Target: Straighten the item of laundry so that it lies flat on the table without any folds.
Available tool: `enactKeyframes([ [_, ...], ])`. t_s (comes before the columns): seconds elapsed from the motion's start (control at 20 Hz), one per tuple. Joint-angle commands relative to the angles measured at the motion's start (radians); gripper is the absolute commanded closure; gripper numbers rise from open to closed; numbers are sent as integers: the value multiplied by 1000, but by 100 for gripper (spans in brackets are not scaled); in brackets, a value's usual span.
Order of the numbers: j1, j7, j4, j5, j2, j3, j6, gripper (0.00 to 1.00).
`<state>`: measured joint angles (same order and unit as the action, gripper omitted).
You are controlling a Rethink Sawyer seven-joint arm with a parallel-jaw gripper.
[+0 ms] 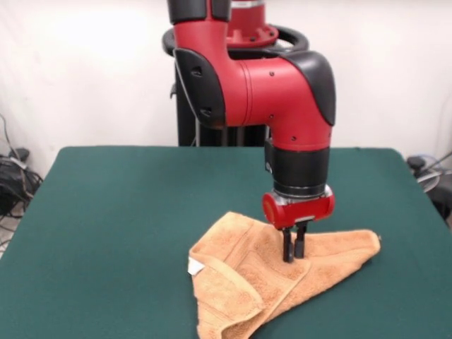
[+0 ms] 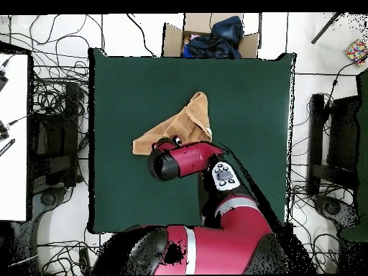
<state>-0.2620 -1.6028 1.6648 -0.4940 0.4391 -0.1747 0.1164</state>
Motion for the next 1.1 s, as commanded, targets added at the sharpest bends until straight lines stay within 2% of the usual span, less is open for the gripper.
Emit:
enactKeyframes([
  [0.05,-3,-132,32,30,-13,-6,49,100],
  [0.5,21,-164,84,54,58,13,62,100],
  [0.65,15,-160,157,75,165,-3,106,100],
  [0.9,1,-110,249,149,364,-38,259,100],
  [1.1,3,-83,272,192,447,-44,343,100],
])
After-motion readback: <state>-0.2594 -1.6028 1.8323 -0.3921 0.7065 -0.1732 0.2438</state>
